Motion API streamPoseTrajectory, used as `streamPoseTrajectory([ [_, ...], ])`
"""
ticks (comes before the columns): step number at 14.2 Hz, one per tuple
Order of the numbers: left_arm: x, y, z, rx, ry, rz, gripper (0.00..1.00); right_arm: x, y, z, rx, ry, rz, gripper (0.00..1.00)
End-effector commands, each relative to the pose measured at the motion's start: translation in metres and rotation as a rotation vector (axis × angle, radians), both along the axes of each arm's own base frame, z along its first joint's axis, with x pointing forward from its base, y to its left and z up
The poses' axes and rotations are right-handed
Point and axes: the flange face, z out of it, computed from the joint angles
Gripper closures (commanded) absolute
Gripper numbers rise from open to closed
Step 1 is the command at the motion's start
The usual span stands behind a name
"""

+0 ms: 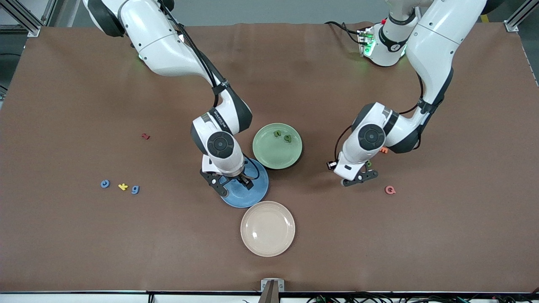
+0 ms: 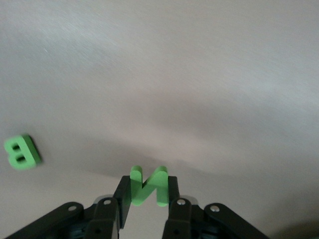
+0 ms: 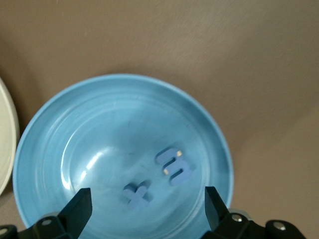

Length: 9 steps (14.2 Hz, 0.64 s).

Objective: Sort letters by color into matching plates
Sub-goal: 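Carry N to the green plate while the right gripper reaches blue 6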

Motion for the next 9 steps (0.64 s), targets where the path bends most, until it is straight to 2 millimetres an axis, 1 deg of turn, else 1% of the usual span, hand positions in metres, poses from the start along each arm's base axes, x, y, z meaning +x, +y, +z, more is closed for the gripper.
streamPoseTrajectory([
  [1,-0.011,-0.036,0.022,0.009,0.006,0.016,0.82,0.008,-0.037,0.026,-0.006,0.037,0.026,0.00],
  [2,-0.021,-0.053,0.023,0.007,0.007,0.016,0.82,0.006,-0.049,0.031,-0.009,0.048,0.069,0.00],
  [3,-0.033,-0.074,0.024,0.006,0.007,0.013,0.82,0.006,-0.077,0.034,-0.009,0.050,0.094,0.00],
  [4,-0.042,-0.091,0.024,0.004,0.006,0.013,0.82,0.005,-0.100,0.037,-0.003,0.047,0.132,0.00],
  [5,-0.051,-0.112,0.021,-0.002,0.010,0.026,0.82,0.003,-0.128,0.037,-0.001,0.060,0.189,0.00],
  [7,-0.065,-0.151,0.019,-0.016,0.009,0.046,0.82,0.006,-0.178,0.037,0.004,0.073,0.272,0.00],
  [9,-0.073,-0.180,0.019,-0.038,0.005,0.040,0.82,0.009,-0.216,0.037,0.007,0.072,0.346,0.00],
])
